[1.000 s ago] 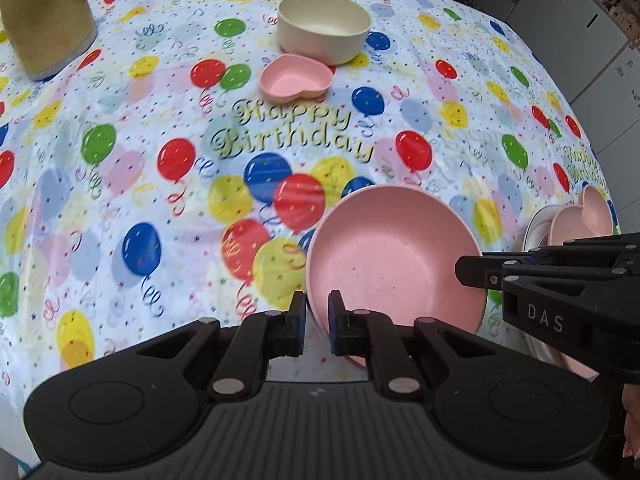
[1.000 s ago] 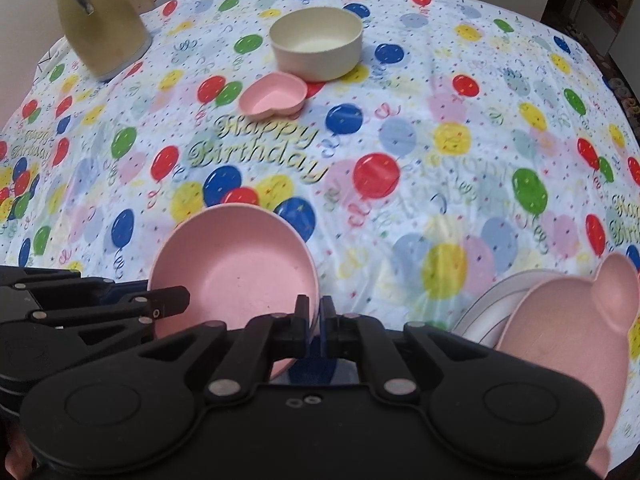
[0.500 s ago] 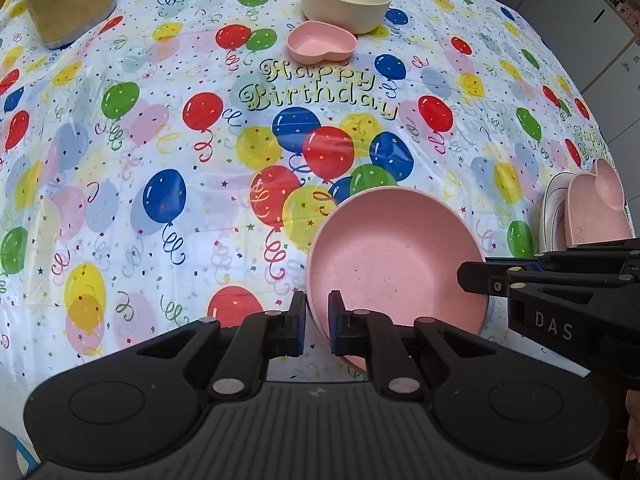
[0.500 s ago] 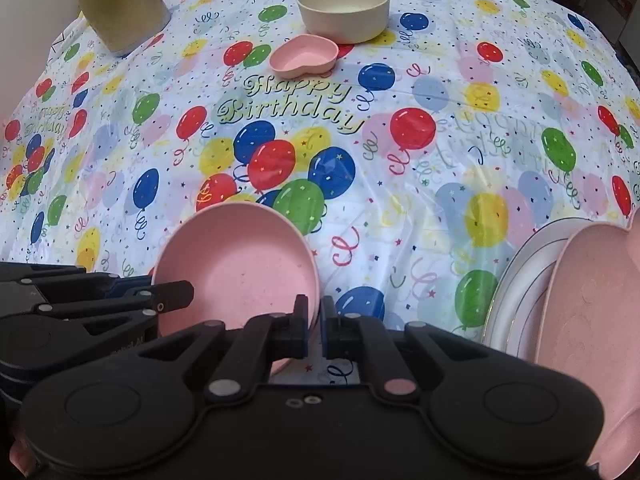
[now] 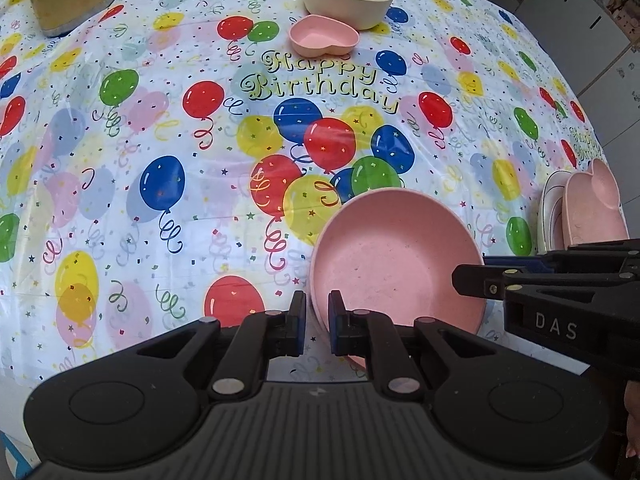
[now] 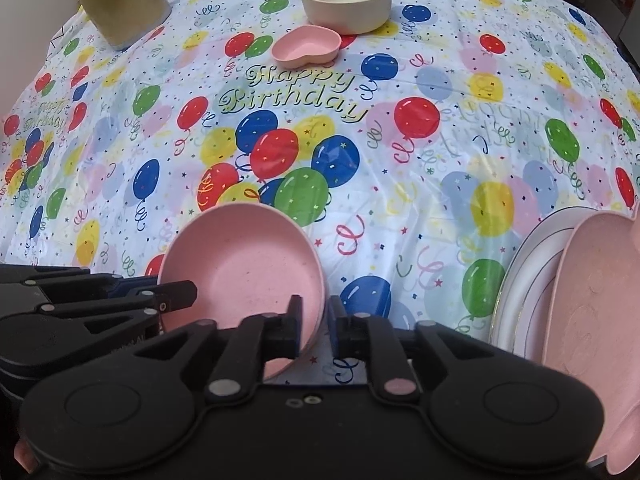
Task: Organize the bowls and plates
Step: 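Lift the pink bowl and carry it toward the plate stack, then lower the pink bowl beside the plate stack and open both grippers, then move both grippers to the rim of the cream bowl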
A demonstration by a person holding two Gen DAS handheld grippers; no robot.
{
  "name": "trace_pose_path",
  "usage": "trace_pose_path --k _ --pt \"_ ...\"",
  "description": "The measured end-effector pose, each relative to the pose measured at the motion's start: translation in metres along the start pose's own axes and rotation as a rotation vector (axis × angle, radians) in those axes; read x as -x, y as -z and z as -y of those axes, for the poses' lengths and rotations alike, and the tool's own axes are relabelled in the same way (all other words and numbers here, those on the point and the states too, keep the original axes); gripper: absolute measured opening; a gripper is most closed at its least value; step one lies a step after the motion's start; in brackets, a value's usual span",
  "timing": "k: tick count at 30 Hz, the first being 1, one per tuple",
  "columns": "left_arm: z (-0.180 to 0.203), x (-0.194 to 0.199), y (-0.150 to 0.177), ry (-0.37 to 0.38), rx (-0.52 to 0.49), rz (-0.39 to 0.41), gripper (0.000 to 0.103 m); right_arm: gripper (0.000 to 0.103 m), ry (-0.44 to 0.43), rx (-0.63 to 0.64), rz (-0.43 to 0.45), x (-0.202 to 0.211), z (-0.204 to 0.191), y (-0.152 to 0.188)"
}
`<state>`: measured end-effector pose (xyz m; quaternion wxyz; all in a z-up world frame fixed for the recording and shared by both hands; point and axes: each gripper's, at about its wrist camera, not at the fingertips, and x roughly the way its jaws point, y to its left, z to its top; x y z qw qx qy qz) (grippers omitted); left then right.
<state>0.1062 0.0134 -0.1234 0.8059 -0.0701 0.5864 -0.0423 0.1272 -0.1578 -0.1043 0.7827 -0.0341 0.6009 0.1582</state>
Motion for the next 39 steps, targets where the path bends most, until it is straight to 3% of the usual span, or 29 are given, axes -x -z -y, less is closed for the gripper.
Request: trace_pose_path --k 12,21,24,29,33,37,39 --pt "-0.023 0.032 0.003 0.029 0.010 0.039 0.011 0.032 -0.013 0.007 0.051 0.026 0.003 -0.001" --pt "-0.023 0.067 -0.012 0.043 -0.017 0.141 0.012 0.044 -0.009 0.021 0.123 0.056 0.000 -0.014" --pt "-0.023 0.075 -0.018 0.041 -0.018 0.179 0.021 0.051 -0.005 0.029 0.158 0.068 0.001 -0.021" --pt "-0.024 0.086 -0.031 0.021 -0.011 0.238 0.057 0.063 0.000 0.037 0.210 0.087 0.009 -0.035" --pt "-0.020 0.092 -0.049 0.019 -0.019 0.272 0.058 0.069 0.009 0.030 0.245 0.099 0.021 -0.051" --pt "-0.012 0.096 -0.068 0.012 -0.025 0.310 0.070 0.078 0.012 0.027 0.272 0.104 0.031 -0.068" --pt "-0.008 0.097 -0.077 0.002 -0.027 0.332 0.070 0.082 0.002 0.029 0.277 0.103 0.035 -0.078"
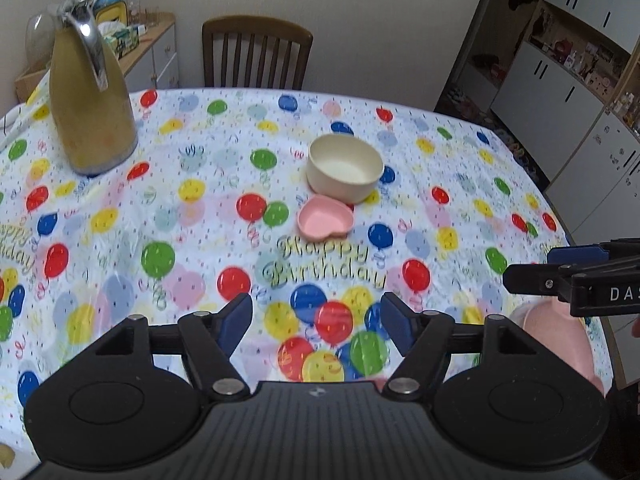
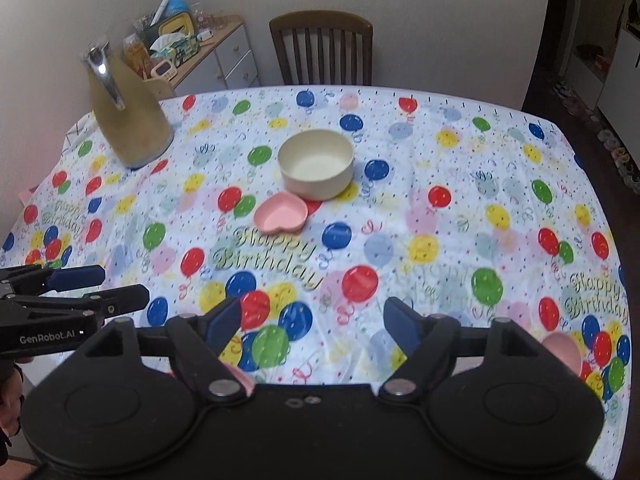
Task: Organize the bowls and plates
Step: 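Move both grippers to the rim of the cream bowl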
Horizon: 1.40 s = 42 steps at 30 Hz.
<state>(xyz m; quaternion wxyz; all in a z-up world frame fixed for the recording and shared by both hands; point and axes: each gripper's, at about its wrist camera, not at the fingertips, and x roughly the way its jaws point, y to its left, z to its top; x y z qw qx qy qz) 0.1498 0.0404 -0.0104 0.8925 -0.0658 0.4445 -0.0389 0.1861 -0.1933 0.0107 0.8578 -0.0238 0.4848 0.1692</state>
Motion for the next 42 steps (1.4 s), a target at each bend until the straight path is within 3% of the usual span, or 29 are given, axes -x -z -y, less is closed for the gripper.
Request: trace_pose_path --k 7,11,21,27,35,42 --pt "0.009 -0.015 -0.032 -0.008 0.003 0.054 0.070 0.101 -0.021 -0.004 0.032 -0.015 0.013 -0.034" --pt "0.014 -0.032 -0.046 -0.016 0.012 0.056 0.080 0.102 -0.027 -0.002 0.025 -0.032 0.019 -0.054" --pt "0.013 -0.086 -0.097 -0.076 0.082 0.040 0.080 0.102 -0.042 -0.021 0.003 -0.084 0.039 -0.103" --pt "0.003 -0.130 -0.120 -0.099 0.108 0.017 0.079 0.099 -0.043 -0.019 -0.036 -0.123 0.049 -0.125" --pt "-0.018 -0.199 -0.132 -0.093 0.174 -0.075 0.076 0.092 -0.065 0.006 -0.087 -0.174 0.054 -0.146" --pt "-0.017 -0.239 -0.131 -0.100 0.174 -0.120 0.076 0.075 -0.061 -0.003 -0.147 -0.222 0.060 -0.151"
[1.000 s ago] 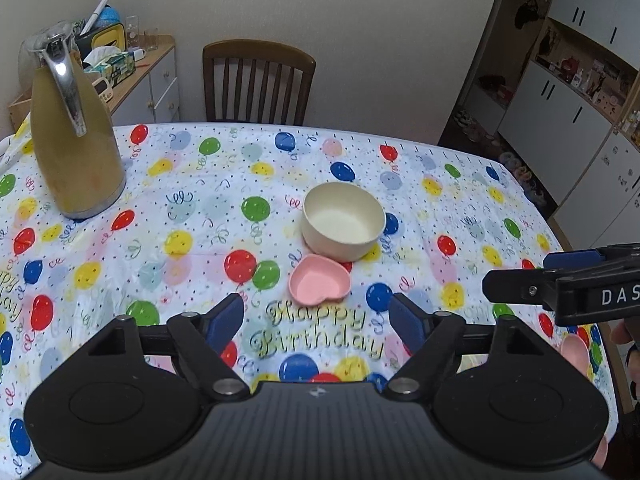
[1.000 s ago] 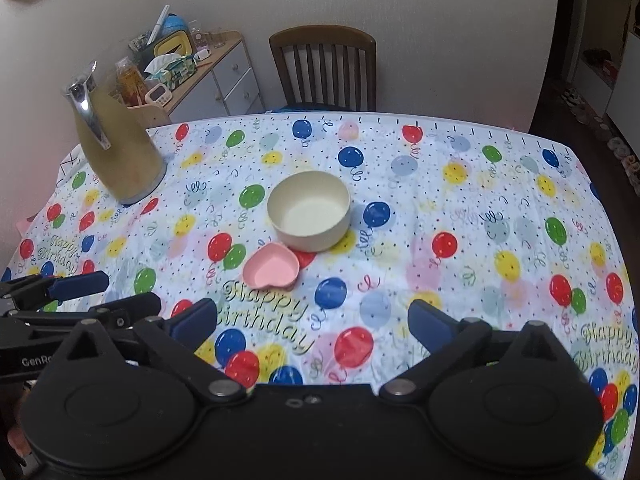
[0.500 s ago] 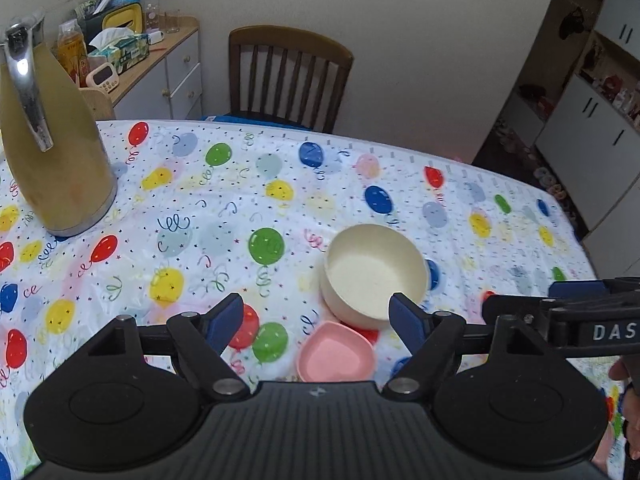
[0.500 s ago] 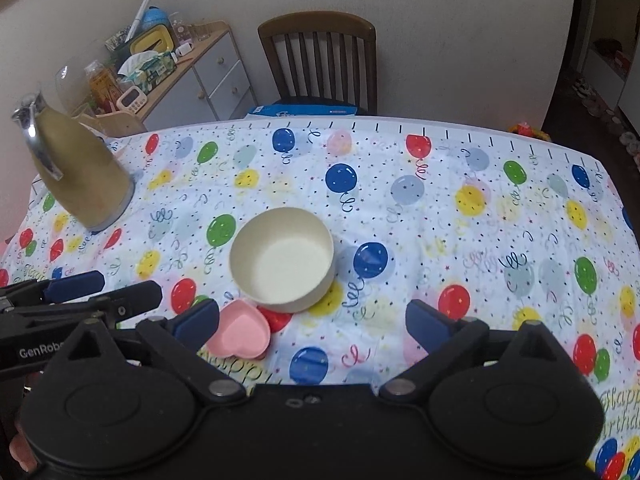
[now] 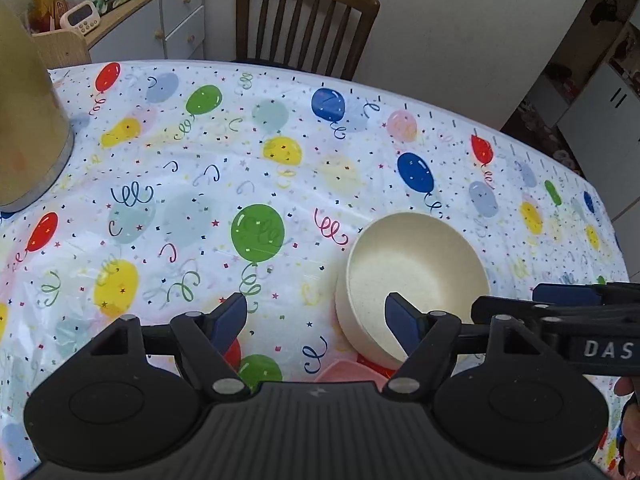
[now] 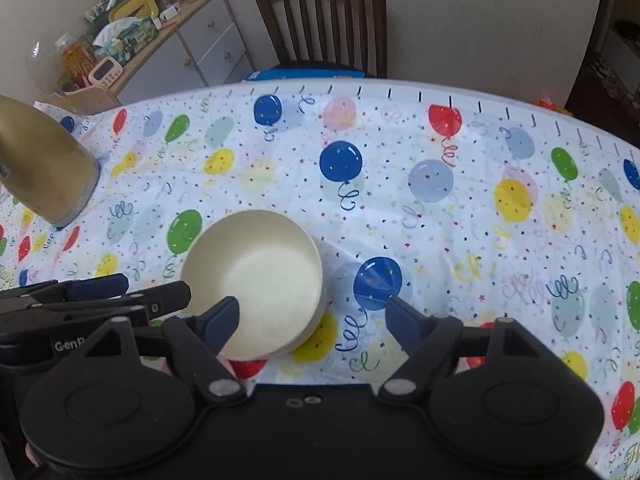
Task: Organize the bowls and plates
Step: 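Move both grippers to the rim of the cream bowl, then close both grippers on the cream bowl rim, then lift the cream bowl and carry it toward the pink bowl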
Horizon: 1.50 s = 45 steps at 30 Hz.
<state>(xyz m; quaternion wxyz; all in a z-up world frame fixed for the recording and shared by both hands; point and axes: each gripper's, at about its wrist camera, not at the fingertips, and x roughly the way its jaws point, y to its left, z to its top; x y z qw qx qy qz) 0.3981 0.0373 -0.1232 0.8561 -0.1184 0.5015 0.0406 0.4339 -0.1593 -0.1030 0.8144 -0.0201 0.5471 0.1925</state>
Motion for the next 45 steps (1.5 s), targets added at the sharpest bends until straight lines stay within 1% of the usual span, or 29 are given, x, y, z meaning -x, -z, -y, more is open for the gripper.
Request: trace_pose_path --k 2,3,5,6,7,8,10,11,13,14,15,16,17,19,20,22,31,38,45 --pt "0.000 -0.008 -0.001 0.001 0.014 -0.008 0.075 0.072 0.000 -0.002 -0.010 -0.009 0.002 0.000" --pt "0.000 -0.010 -0.001 0.002 0.020 -0.010 0.073 0.070 0.001 -0.005 -0.012 -0.012 0.003 -0.001" --pt "0.000 -0.016 -0.002 0.002 0.029 -0.013 0.062 0.066 0.002 -0.008 -0.015 -0.018 0.004 -0.001" --pt "0.000 -0.018 -0.003 0.002 0.035 -0.014 0.060 0.061 -0.001 -0.006 -0.018 -0.020 0.004 -0.001" --pt "0.000 -0.019 -0.004 0.006 0.040 -0.014 0.056 0.054 0.000 -0.004 -0.020 -0.022 0.003 -0.001" --pt "0.001 -0.021 -0.004 0.008 0.041 -0.015 0.048 0.052 0.000 -0.004 -0.019 -0.024 0.003 -0.002" --pt "0.002 -0.023 -0.006 0.011 0.043 -0.020 0.039 0.044 -0.001 0.002 -0.018 -0.024 0.001 -0.003" --pt "0.002 -0.023 -0.006 0.016 0.047 -0.019 0.034 0.044 0.002 0.005 -0.019 -0.024 -0.001 -0.005" --pt "0.002 -0.023 -0.006 0.027 0.059 -0.015 0.032 0.041 0.017 0.009 -0.021 -0.024 -0.003 -0.006" --pt "0.003 -0.022 -0.006 0.028 0.062 -0.013 0.028 0.039 0.023 0.014 -0.025 -0.025 -0.004 -0.007" --pt "0.004 -0.022 -0.006 0.027 0.061 -0.012 0.025 0.034 0.026 0.018 -0.032 -0.025 -0.006 -0.008" --pt "0.004 -0.022 -0.006 0.026 0.059 -0.014 0.020 0.028 0.032 0.023 -0.041 -0.026 -0.007 -0.008" --pt "0.005 -0.023 -0.006 0.027 0.056 -0.020 0.018 0.025 0.038 0.028 -0.048 -0.027 -0.008 -0.009" --pt "0.007 -0.023 -0.007 0.024 0.048 -0.027 0.014 0.010 0.051 0.037 -0.055 -0.028 -0.010 -0.008" --pt "0.008 -0.023 -0.007 0.033 0.044 -0.031 0.011 0.008 0.057 0.039 -0.057 -0.028 -0.010 -0.007" --pt "0.010 -0.023 -0.007 0.040 0.031 -0.035 0.009 0.007 0.065 0.034 -0.054 -0.027 -0.010 -0.006" --pt "0.016 -0.006 0.000 0.056 0.016 -0.037 0.009 0.007 0.077 0.028 -0.045 -0.008 -0.011 0.001" --pt "0.018 0.025 0.011 0.088 0.015 -0.038 0.009 0.007 0.081 0.028 -0.032 0.024 -0.018 0.018" --pt "0.023 0.064 0.035 0.091 -0.030 -0.051 0.009 0.007 0.078 0.031 -0.018 0.063 -0.032 0.045"
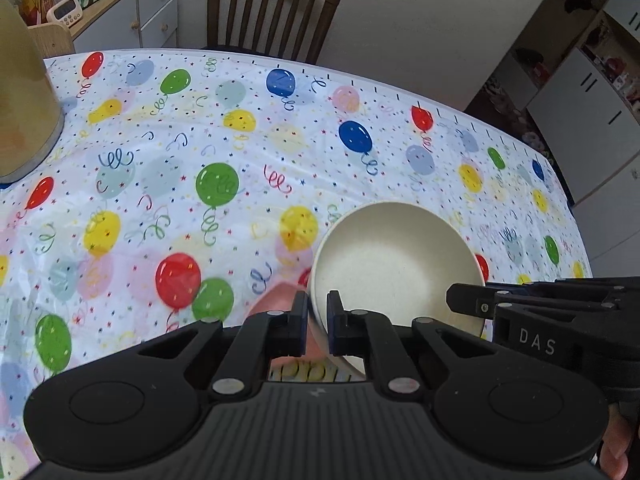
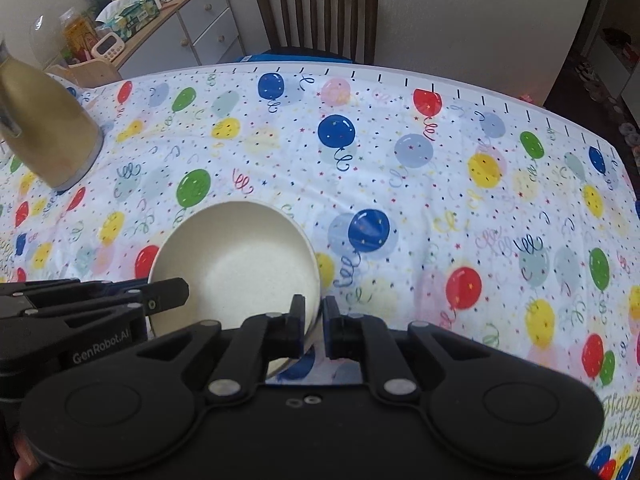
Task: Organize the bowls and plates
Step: 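Lift the cream bowl and carry it toward the pink bowl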
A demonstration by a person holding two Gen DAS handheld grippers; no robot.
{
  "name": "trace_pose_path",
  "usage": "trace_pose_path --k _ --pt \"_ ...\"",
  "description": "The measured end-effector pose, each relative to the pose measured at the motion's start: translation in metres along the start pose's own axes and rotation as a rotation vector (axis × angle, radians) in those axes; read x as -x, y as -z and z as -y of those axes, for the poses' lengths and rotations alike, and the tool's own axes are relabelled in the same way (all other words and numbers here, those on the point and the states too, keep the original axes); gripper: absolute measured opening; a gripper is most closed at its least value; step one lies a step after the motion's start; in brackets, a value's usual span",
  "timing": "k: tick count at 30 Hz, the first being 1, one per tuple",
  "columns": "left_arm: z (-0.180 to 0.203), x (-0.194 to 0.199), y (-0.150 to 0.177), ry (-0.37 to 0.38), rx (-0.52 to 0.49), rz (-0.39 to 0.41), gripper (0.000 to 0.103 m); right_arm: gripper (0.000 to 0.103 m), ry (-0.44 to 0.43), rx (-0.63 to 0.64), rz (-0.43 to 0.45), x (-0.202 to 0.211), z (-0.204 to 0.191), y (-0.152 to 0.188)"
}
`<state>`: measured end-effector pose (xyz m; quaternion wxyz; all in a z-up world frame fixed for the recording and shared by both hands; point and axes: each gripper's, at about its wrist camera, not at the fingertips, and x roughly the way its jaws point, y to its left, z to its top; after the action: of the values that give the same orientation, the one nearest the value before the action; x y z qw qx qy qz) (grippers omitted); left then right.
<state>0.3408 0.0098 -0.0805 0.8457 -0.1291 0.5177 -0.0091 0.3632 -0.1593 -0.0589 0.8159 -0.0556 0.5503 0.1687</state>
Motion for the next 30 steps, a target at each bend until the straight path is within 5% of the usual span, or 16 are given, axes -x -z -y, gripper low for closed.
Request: trace_pose_path --k 30 --pt "-0.023 0.121 0.141 0.008 -0.100 -0.031 0.009 0.009 -0.033 0.019 -0.006 0.096 -0.076 0.145"
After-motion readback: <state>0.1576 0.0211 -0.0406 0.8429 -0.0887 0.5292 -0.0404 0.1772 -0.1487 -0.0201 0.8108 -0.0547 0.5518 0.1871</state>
